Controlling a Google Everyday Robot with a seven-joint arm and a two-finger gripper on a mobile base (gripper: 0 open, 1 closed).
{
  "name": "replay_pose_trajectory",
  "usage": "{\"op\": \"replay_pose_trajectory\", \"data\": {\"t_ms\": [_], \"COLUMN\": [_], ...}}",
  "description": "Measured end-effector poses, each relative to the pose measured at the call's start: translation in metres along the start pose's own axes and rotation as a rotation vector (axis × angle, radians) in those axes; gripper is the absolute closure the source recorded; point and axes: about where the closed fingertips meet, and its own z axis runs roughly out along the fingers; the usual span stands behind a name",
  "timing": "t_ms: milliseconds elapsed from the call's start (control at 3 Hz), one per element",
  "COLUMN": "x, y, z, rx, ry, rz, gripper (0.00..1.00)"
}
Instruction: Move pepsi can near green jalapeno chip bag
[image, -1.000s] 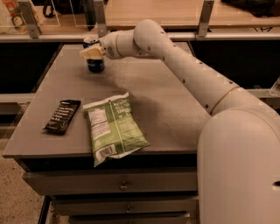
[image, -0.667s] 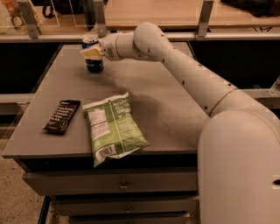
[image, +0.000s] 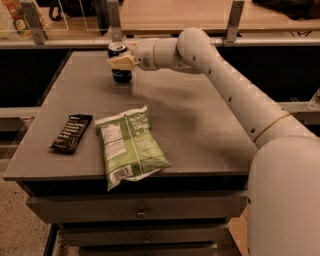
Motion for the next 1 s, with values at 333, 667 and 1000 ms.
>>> {"op": "replay_pose_trajectory", "data": {"t_ms": [333,667,1000], "x": [-0.004,-0.009,-0.011], "y": [0.005,0.017,0.035], "z": [-0.033,-0.056,-0.075], "rx": [-0.02,-0.049,-0.085], "ry": [0.006,0.011,0.011], "rz": [-0.096,-0.165,-0.208], "gripper": [0.8,0.8,0.77]}}
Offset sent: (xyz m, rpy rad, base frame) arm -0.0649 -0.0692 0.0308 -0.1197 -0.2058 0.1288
